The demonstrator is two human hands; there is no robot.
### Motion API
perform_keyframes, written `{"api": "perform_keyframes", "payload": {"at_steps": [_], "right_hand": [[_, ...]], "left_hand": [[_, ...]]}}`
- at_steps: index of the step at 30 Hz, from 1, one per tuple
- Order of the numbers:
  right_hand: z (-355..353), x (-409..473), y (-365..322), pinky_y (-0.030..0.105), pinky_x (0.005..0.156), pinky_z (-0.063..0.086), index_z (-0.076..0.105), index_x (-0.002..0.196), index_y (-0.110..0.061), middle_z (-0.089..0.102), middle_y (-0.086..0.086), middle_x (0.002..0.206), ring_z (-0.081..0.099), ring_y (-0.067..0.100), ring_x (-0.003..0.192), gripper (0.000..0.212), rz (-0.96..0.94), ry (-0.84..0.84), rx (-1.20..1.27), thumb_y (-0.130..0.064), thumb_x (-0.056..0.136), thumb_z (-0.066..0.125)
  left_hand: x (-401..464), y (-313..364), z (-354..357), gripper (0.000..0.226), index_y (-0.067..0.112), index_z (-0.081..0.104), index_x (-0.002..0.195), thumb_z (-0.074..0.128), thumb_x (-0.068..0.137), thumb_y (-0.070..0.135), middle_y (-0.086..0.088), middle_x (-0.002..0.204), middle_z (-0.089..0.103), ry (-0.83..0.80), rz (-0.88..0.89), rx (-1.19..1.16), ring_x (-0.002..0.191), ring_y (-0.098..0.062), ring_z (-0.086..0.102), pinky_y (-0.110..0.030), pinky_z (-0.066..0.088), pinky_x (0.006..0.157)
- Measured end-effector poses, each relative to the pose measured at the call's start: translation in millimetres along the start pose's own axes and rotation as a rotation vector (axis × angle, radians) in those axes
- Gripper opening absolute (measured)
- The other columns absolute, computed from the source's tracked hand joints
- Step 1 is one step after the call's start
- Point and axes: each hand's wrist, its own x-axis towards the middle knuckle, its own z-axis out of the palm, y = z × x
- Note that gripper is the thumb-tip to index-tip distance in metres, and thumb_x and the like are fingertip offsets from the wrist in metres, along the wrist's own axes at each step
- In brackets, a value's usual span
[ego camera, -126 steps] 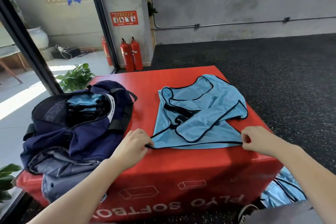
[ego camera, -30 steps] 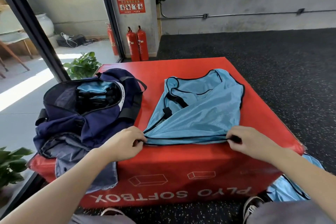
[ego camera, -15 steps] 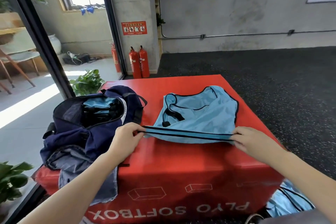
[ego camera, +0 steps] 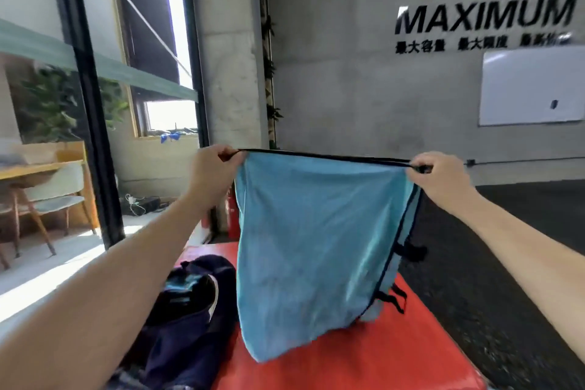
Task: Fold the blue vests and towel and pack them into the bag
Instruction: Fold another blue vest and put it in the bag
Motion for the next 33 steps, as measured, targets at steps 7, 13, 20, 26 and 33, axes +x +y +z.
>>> {"api": "perform_keyframes", "payload": {"at_steps": [7, 13, 20, 26, 33], "right_hand": [[-84.8, 59.9, -58.8, 0.033, 0.079, 0.052, 0.077, 0.103, -0.012, 0.073, 0.006, 0.087, 0.064, 0.023, 0.081, 0.014, 0.079, 0.076, 0.275, -0.017, 0.091, 0.073], [-99.4, 74.9, -63.7, 0.050, 0.105, 0.050, 0.080, 0.093, -0.020, 0.077, 0.007, 0.105, 0.067, 0.023, 0.106, 0.008, 0.191, -0.121, 0.479, -0.022, 0.087, 0.075], [-90.7, 61.0, -69.1, 0.030, 0.097, 0.050, 0.072, 0.109, 0.000, 0.074, 0.014, 0.110, 0.068, 0.024, 0.109, 0.017, 0.217, -0.249, 0.702, 0.000, 0.093, 0.065], [-64.9, 53.5, -54.5, 0.024, 0.083, 0.050, 0.076, 0.104, -0.012, 0.077, 0.001, 0.100, 0.068, 0.013, 0.098, 0.014, 0.214, -0.249, 0.500, -0.009, 0.091, 0.072], [2.9, 28.3, -16.7, 0.023, 0.078, 0.047, 0.079, 0.090, -0.022, 0.076, -0.008, 0.089, 0.067, 0.006, 0.089, 0.009, 0.214, -0.260, 0.255, -0.021, 0.083, 0.082]], "left_hand": [[53.8, 83.9, -69.0, 0.038, 0.012, 0.072, 0.073, 0.077, 0.081, 0.049, -0.003, 0.066, 0.066, 0.109, 0.154, 0.037, 0.063, -0.014, 0.053, -0.029, 0.041, 0.062], [48.7, 100.7, -109.2, 0.033, 0.017, 0.071, 0.066, 0.086, 0.072, 0.046, 0.003, 0.057, 0.059, 0.033, 0.153, 0.019, 0.053, -0.008, 0.048, -0.023, 0.040, 0.056], [42.9, 76.5, -125.6, 0.018, 0.010, 0.080, 0.087, 0.088, 0.075, 0.021, -0.005, 0.088, 0.078, -0.196, -0.061, -0.213, 0.082, -0.016, 0.070, -0.034, 0.058, 0.084], [34.4, 27.0, -111.2, 0.022, 0.005, 0.080, 0.091, 0.087, 0.075, 0.018, -0.014, 0.097, 0.076, -0.289, -0.197, -0.285, 0.097, -0.031, 0.072, -0.039, 0.057, 0.094], [7.1, -48.3, -47.7, 0.018, 0.013, 0.073, 0.081, 0.080, 0.085, 0.029, -0.017, 0.082, 0.072, -0.277, -0.182, -0.057, 0.070, -0.022, 0.061, -0.042, 0.056, 0.073]]}}
